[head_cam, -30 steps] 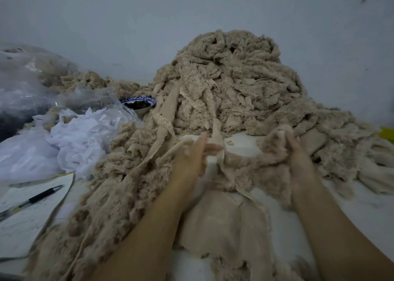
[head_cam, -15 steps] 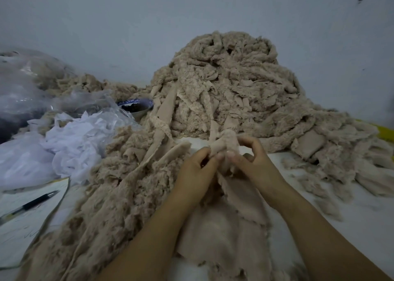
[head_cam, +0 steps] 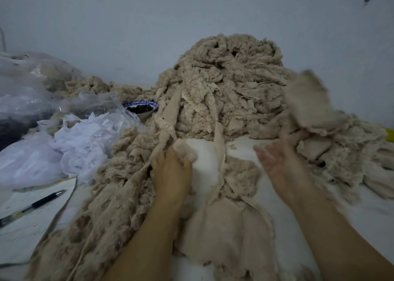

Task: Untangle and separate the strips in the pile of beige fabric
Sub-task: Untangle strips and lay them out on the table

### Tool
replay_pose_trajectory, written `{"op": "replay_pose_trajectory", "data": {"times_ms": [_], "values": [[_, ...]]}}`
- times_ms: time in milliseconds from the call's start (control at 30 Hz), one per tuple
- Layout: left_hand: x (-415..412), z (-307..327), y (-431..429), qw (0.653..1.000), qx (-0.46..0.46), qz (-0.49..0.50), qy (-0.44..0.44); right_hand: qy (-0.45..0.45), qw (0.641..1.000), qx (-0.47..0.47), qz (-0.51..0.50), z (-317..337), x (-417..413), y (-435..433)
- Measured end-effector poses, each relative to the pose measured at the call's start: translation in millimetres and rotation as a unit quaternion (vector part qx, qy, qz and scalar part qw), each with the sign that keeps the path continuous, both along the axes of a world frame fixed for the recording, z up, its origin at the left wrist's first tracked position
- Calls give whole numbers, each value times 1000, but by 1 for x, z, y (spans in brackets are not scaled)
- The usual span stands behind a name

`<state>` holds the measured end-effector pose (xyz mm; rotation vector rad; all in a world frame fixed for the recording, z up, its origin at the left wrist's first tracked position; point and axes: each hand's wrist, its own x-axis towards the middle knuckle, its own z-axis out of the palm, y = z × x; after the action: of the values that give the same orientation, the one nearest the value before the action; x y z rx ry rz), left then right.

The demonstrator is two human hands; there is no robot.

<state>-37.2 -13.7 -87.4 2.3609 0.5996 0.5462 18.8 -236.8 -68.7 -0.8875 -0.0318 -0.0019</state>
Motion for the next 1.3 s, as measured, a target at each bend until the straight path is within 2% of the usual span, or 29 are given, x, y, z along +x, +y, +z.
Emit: {"op": "replay_pose_trajectory", "data": {"times_ms": [67,167,267,333,400,500,567,800,867,967,1067,1133,1300], "values": [[2,-4,6,999,4,24,26,38,993,-109,38,-15,-3,11],[0,-3,14,998,2,41,54,9,976,-198,91,-20,-9,23],[-4,3,7,999,22,29,-20,-7,968,-224,108,-21,-10,25],[-6,8,-10,987,46,-33,-153,-18,967,-220,127,-20,-13,26],[-12,10,-36,960,61,-156,-226,-37,961,-217,165,-18,-15,28],[-19,5,-73,914,82,-337,-210,-20,953,-222,205,-13,-22,31],[-18,2,-79,907,61,-371,-187,-9,952,-251,173,-13,-20,28],[-10,-4,-64,947,-15,-266,-181,34,978,-187,90,-8,-14,19],[-7,-6,-58,963,-41,-231,-135,39,983,-159,79,-7,-13,17],[-4,-8,-51,978,-29,-199,-53,52,986,-147,59,-9,-10,13],[-3,-7,-50,981,-17,-193,-29,55,984,-162,47,-8,-6,11],[-4,-6,-50,979,-6,-195,-49,63,983,-171,36,-9,-5,9],[-16,4,-56,956,-3,-215,-200,93,966,-233,-63,-16,-1,7]]}}
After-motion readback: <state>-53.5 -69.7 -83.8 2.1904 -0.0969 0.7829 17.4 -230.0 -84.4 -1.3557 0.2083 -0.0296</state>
